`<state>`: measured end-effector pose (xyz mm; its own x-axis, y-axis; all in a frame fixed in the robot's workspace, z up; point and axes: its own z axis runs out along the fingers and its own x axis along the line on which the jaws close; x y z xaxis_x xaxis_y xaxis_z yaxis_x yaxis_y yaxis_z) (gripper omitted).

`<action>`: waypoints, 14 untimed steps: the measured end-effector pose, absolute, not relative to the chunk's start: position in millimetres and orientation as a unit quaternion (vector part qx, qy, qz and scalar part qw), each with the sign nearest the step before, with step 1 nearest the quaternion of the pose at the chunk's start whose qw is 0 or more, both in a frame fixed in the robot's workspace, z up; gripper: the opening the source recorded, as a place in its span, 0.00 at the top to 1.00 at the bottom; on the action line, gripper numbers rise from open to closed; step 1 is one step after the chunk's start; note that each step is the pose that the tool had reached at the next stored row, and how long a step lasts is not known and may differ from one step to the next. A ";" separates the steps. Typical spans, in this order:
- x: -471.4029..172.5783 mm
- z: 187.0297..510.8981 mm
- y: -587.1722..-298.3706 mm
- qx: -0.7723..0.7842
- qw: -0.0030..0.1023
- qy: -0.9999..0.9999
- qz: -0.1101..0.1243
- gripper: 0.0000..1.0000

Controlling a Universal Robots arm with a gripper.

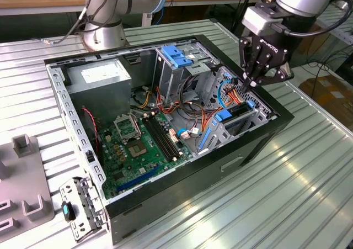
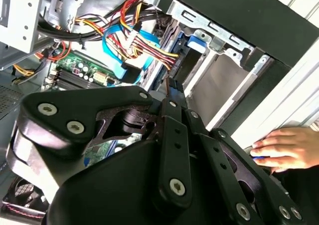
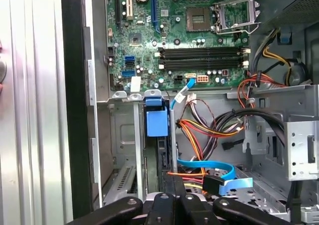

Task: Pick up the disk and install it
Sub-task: 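Insert the second disk wire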

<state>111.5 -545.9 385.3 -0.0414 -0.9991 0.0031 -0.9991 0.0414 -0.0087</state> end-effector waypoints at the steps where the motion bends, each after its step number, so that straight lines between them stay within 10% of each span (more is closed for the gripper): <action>1: 111.5 386.2 -544.7 -0.692 0.002 0.722 -0.004 0.89; 14: 114.6 398.4 -502.4 -0.692 -0.028 0.721 -0.012 0.89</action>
<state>114.6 -502.4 398.4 -0.0408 -0.9975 0.0582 -0.9989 0.0421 0.0214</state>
